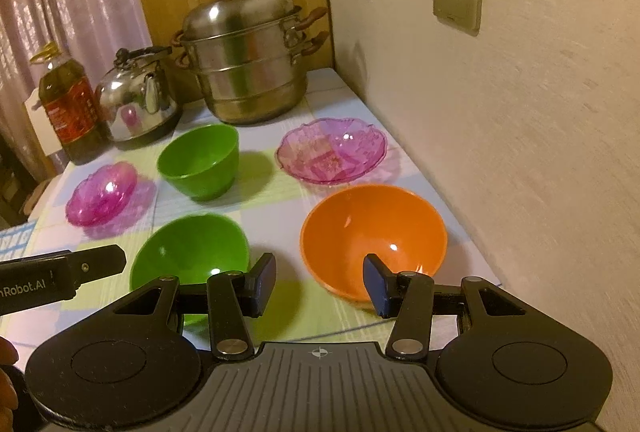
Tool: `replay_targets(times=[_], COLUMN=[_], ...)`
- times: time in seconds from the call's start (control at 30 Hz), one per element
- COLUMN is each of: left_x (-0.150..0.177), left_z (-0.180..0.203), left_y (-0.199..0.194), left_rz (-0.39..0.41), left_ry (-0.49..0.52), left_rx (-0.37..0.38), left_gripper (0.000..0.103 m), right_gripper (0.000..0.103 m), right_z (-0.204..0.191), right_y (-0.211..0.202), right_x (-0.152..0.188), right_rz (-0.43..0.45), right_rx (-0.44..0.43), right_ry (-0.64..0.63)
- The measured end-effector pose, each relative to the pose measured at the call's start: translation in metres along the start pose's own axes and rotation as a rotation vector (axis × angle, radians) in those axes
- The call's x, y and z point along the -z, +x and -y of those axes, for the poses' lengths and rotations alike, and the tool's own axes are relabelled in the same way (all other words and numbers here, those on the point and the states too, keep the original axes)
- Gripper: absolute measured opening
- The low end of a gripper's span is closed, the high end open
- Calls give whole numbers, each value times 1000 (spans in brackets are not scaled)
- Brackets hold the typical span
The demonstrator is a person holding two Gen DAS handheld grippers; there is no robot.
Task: Organize plates and bowls
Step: 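Move both grippers to the pink plate beside the orange bowl, then close both grippers on the rim of that pink plate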
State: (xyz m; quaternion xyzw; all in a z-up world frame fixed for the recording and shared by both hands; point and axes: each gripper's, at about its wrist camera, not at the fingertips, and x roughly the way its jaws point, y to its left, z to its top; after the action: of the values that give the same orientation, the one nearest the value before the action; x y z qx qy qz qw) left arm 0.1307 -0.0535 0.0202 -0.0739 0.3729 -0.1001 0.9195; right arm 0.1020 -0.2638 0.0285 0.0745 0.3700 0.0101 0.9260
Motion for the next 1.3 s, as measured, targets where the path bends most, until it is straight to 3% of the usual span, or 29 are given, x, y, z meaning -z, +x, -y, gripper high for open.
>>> replay_targets(times=[0.3,0.53,0.7,0.9,1.07,1.3], left_x=[-61,-95,-106,-108,-107,-105], left_z=[16,20,27,34,32,31], left_y=[70,156,210,265,287,308], left_rz=[12,-48,-100,-174,-198,-218], left_ry=[17,-51,-59,-81,-117,-152], left_rx=[40,64,54,26,-16,-32], left_gripper=[70,67,63,57,49,38], right_gripper=[49,49,48,48,48,43], right_z=[41,66,76,82,91,91], right_y=[43,105,155,208,243,266], right_x=[-58,-94,-105,-113,-114,-114], right_rz=[46,9,-54,-125,-200,-228], right_rx=[-3,13,15,23,19,42], right_ry=[87,73,66,143,206,197])
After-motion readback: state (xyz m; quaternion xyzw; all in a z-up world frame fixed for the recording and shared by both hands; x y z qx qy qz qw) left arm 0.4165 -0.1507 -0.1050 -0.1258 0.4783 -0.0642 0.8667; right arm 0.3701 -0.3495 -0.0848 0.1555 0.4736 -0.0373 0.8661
